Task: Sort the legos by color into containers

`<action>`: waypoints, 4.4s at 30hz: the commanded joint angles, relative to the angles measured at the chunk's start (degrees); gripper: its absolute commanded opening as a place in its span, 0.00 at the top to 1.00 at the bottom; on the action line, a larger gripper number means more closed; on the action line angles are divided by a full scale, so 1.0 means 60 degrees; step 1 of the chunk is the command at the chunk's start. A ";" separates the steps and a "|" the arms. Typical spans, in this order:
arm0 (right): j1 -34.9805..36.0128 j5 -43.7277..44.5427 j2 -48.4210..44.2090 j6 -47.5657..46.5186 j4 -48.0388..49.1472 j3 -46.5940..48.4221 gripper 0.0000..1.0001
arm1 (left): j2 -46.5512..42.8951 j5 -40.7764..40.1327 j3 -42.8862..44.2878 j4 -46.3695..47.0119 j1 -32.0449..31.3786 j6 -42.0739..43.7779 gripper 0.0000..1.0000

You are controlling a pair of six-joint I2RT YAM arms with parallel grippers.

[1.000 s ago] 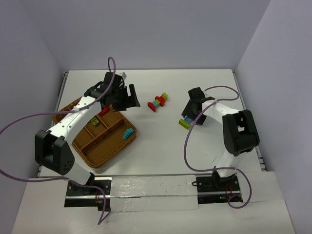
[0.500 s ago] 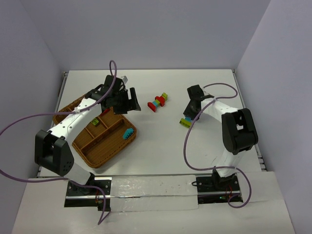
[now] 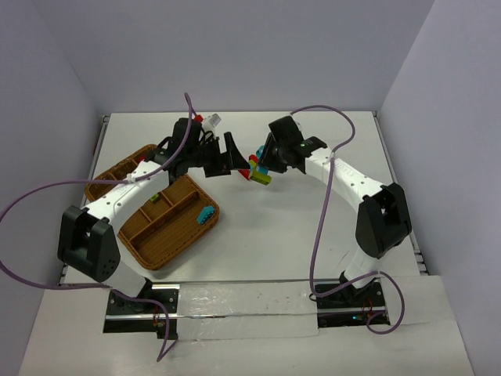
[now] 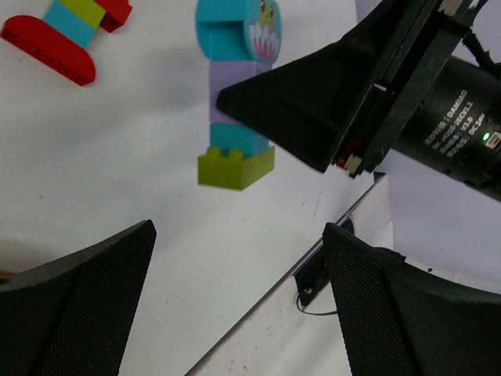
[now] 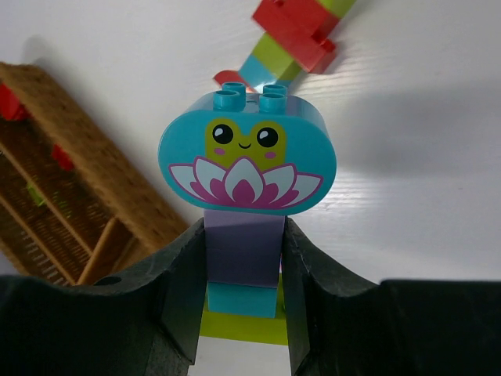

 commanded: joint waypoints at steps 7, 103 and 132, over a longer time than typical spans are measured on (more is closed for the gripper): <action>0.0076 -0.0454 -0.0592 0.0021 -0.0403 0.0986 1.00 | 0.1059 0.0477 0.0863 0.0812 -0.0230 -0.0296 0.18; -0.1433 -1.0159 -0.1459 0.0362 0.9528 -0.3020 0.28 | -0.1020 0.4859 -0.1731 0.2091 0.1762 0.0981 1.00; -0.0734 -1.1711 -0.0257 -0.0919 0.7184 -0.1937 0.54 | -0.1529 0.5291 -0.1663 0.2314 0.1909 0.0769 1.00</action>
